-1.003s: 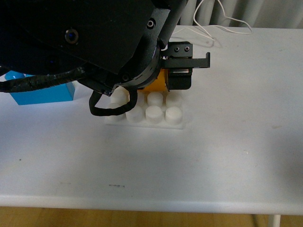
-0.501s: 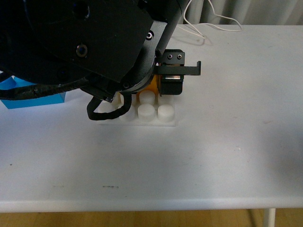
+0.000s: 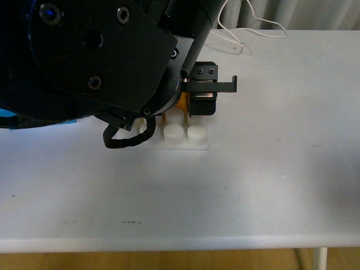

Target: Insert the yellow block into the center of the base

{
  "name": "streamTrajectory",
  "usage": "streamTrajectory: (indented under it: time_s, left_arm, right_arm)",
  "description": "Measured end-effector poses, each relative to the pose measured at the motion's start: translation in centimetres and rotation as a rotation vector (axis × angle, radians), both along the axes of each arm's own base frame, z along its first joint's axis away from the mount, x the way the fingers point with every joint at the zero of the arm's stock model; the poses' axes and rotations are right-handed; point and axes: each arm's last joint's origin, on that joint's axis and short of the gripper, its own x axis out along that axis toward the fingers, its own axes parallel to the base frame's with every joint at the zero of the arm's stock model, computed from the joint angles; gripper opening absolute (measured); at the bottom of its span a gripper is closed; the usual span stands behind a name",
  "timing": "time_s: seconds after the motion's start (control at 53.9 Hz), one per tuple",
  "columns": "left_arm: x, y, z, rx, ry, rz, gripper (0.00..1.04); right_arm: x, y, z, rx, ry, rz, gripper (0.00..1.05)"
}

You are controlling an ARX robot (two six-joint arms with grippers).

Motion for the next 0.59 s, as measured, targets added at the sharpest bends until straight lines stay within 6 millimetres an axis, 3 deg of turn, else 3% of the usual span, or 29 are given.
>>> streamTrajectory:
  time_s: [0.056, 0.167, 0.241, 0.594]
  left_arm:
    - [0.0, 0.0, 0.1, -0.005, 0.001, -0.001, 0.67]
    - [-0.2, 0.0, -0.1, -0.045, 0.041, -0.017, 0.9]
    - [-0.3, 0.0, 0.3, -0.066, 0.049, -0.027, 0.99]
    - [-1.3, 1.5, 3.4, -0.176, 0.059, -0.039, 0.99]
  right_arm:
    - [0.0, 0.0, 0.0, 0.0, 0.0, 0.0, 0.95]
    - [0.0, 0.0, 0.0, 0.0, 0.0, 0.0, 0.95]
    - [0.0, 0.0, 0.0, 0.0, 0.0, 0.0, 0.95]
    - [0.0, 0.0, 0.0, 0.0, 0.0, 0.0, 0.95]
